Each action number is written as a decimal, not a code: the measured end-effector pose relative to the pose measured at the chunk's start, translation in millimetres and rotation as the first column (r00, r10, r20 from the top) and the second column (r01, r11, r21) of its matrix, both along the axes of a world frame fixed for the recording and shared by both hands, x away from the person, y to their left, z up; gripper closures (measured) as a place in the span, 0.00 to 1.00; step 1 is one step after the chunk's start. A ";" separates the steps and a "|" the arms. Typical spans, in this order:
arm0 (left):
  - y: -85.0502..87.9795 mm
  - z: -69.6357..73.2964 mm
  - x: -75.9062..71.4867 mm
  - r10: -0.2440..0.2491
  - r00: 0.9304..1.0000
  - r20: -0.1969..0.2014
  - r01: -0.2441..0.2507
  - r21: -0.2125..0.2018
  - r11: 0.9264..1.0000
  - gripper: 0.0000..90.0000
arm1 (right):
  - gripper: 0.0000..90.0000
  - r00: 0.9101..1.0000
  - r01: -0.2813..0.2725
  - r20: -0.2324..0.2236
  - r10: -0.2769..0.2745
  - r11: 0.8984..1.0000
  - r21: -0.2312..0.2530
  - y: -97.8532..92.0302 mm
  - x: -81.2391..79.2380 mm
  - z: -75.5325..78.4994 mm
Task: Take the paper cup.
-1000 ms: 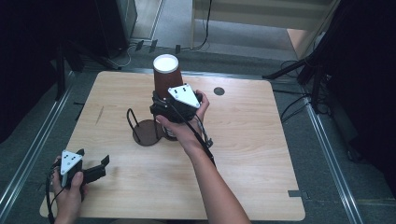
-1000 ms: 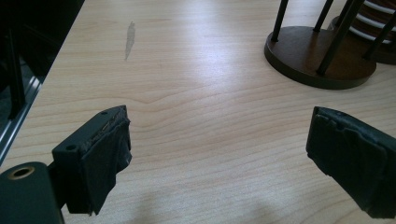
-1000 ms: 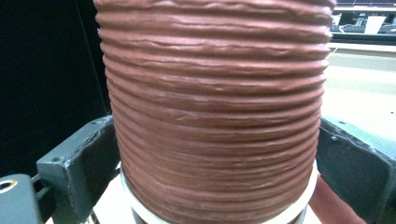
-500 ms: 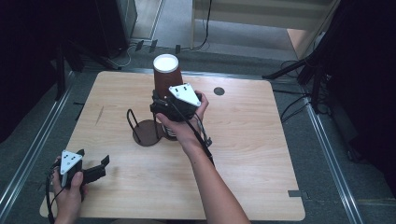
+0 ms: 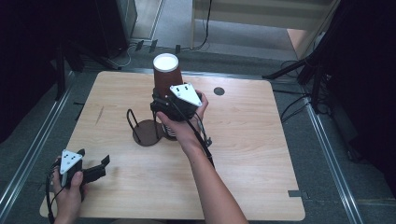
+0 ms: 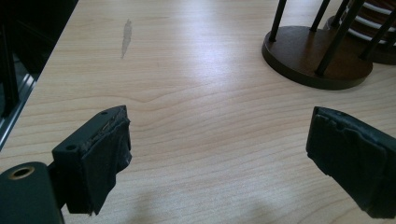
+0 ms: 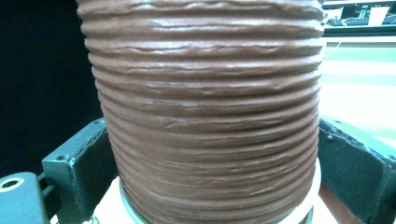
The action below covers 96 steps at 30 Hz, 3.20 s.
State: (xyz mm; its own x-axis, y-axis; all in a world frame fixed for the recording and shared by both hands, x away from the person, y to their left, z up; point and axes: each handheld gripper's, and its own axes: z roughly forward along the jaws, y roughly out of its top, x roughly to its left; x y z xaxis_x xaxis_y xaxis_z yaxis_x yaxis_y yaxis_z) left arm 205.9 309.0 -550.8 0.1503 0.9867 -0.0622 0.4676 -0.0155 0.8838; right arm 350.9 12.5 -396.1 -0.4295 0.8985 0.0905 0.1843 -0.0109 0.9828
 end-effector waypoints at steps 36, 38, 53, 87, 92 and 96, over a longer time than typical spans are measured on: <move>-0.6 0.0 -0.7 0.008 1.000 0.007 -0.008 0.000 1.000 0.08 | 0.12 0.993 0.025 0.114 -0.027 0.999 0.021 5.0 -0.5 52.6; -0.6 0.0 -0.7 0.007 1.000 0.006 -0.007 0.002 1.000 0.08 | 0.13 0.992 0.027 0.119 -0.029 0.999 0.021 5.9 -0.9 56.7; -0.8 0.1 -0.7 0.003 1.000 0.004 -0.003 0.005 1.000 0.08 | 0.13 0.981 0.061 0.183 -0.071 0.996 0.061 -6.3 -2.7 91.2; -2.0 -0.1 -0.6 0.004 1.000 0.006 -0.004 0.014 1.000 0.08 | 0.13 0.966 0.191 0.160 -0.203 0.978 0.083 -89.9 -5.0 74.3; -2.1 0.1 -0.7 0.003 1.000 0.003 -0.003 0.017 1.000 0.08 | 0.13 0.965 0.205 0.154 -0.213 0.976 0.068 -100.0 -8.1 64.3; -2.2 0.1 -0.6 0.002 1.000 0.004 -0.002 0.020 1.000 0.08 | 0.13 0.964 0.212 0.149 -0.219 0.975 0.066 -106.4 -11.2 58.0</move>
